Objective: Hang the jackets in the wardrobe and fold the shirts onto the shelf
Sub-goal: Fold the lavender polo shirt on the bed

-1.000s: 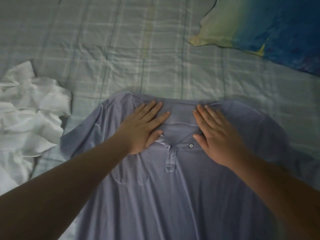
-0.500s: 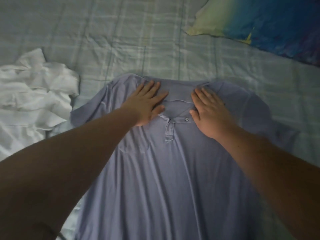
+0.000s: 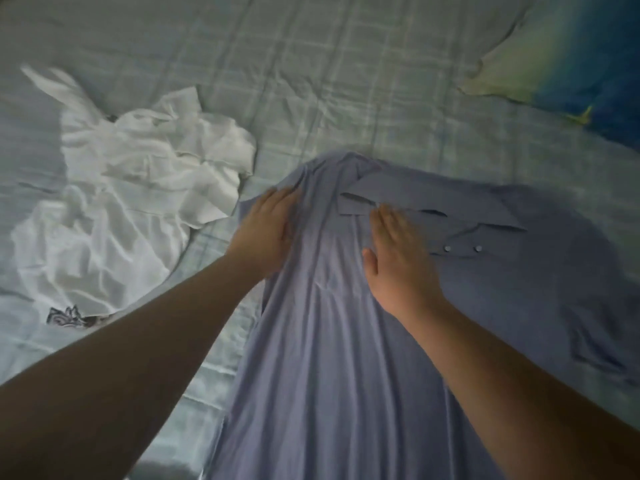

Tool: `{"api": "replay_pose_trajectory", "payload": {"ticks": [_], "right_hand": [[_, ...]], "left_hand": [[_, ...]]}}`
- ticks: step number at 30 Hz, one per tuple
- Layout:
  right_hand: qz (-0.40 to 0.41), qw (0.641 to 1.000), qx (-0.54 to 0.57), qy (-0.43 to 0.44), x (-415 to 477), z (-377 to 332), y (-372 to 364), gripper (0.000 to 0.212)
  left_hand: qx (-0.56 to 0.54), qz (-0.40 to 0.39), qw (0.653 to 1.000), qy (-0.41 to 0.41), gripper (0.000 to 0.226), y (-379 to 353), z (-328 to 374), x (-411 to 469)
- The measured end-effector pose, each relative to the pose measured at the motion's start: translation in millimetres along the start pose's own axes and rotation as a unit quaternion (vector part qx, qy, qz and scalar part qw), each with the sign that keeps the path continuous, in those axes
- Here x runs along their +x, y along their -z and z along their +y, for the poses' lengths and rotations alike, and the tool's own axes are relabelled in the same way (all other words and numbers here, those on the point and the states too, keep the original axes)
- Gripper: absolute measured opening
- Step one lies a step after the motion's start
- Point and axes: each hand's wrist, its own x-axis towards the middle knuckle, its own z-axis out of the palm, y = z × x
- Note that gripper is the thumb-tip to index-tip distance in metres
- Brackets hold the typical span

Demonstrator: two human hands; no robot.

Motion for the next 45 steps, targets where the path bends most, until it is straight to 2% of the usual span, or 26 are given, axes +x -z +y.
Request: {"api": "replay_pose_trajectory", "payload": {"ticks": [3,5,7,11,13,14,15,17,18,19,23,27,29,32,33,35,37,41,42,43,45], "right_hand": [[-0.002,0.999,0.008,0.031,29.2,-38.2,-13.6,0.059],[-0.004,0.999,0.018,0.037,47.3,-59.7,-25.3,0.059],[-0.012,0.999,0.012,0.036,62.8,-77.1,-37.6,0.059],[-0.044,0.999,-0.009,0.01,82.5,-100.7,-54.7,0.059],[-0.048,0.999,-0.022,-0.006,86.1,-106.3,-58.8,0.06],[-0.046,0.999,-0.023,-0.015,87.9,-108.4,-59.9,0.06],[-0.044,0.998,-0.024,-0.027,89.7,-110.5,-60.2,0.06],[-0.037,0.997,-0.031,-0.055,93.2,-115.3,-60.1,0.059],[-0.03,0.997,-0.032,-0.066,94.9,-118.5,-60.1,0.059],[-0.023,0.997,-0.032,-0.073,96.4,-122.4,-60.4,0.059],[-0.023,0.994,-0.045,-0.099,100.4,-137.8,-67.2,0.071],[-0.045,0.987,-0.072,-0.137,105.7,-148.0,-75.9,0.077],[-0.038,0.984,-0.078,-0.153,109.3,-153.9,-76.9,0.077],[-0.043,0.984,-0.089,-0.148,116.6,-163.2,-79.5,0.071],[-0.046,0.984,-0.09,-0.144,119.8,-165.2,-81.1,0.069],[-0.048,0.984,-0.1,-0.143,127.9,-168.0,-84.7,0.067],[-0.042,0.982,-0.109,-0.147,137.9,-171.1,-87.5,0.07],[-0.04,0.984,-0.086,-0.151,169.3,-184.1,-88.2,0.075],[-0.04,0.985,-0.077,-0.147,177.8,-187.8,-86.7,0.074],[-0.039,0.986,-0.068,-0.144,185.1,-190.3,-84.5,0.072],[-0.021,0.988,-0.043,-0.144,193.5,-190.0,-77.5,0.066]], "left_hand": [[-0.005,0.047,0.988,0.146,0.053,19.8,-39.8,-2.8],[-0.018,0.02,0.972,0.235,0.05,28.5,-64.4,4.2],[-0.05,-0.035,0.962,0.268,0.042,33.1,-84.7,13.4],[-0.045,-0.113,0.973,0.195,0.023,31.8,-95.3,33.4],[-0.067,-0.104,0.976,0.176,0.015,31.3,-93.4,44.1],[-0.111,-0.082,0.973,0.183,0.015,31.9,-93.1,48.4],[-0.181,-0.054,0.961,0.2,0.019,33.3,-93.8,51.7],[-0.336,0.0,0.911,0.241,0.023,37.4,-95.8,56.0],[-0.379,0.017,0.89,0.254,0.024,38.2,-97.4,56.9],[-0.391,0.021,0.884,0.255,0.026,38.7,-99.1,56.8],[-0.275,-0.016,0.941,0.198,0.021,35.5,-116.4,62.5],[-0.136,-0.075,0.967,0.203,0.027,41.5,-141.1,70.5],[-0.165,-0.1,0.96,0.203,0.042,46.1,-148.4,70.7],[-0.347,-0.201,0.885,0.235,0.056,57.8,-148.6,66.6],[-0.351,-0.235,0.882,0.211,0.052,60.2,-150.9,64.3],[-0.281,-0.292,0.903,0.14,0.042,63.3,-158.1,58.0],[-0.233,-0.304,0.918,0.105,0.047,62.4,-166.8,54.1],[-0.236,-0.23,0.937,0.12,0.022,54.9,-173.3,47.9],[-0.271,-0.207,0.928,0.149,0.011,53.7,-173.7,47.1],[-0.342,-0.183,0.901,0.194,0.008,54.0,-172.8,46.3],[-0.472,-0.142,0.823,0.283,0.022,56.0,-169.4,45.2]]}}
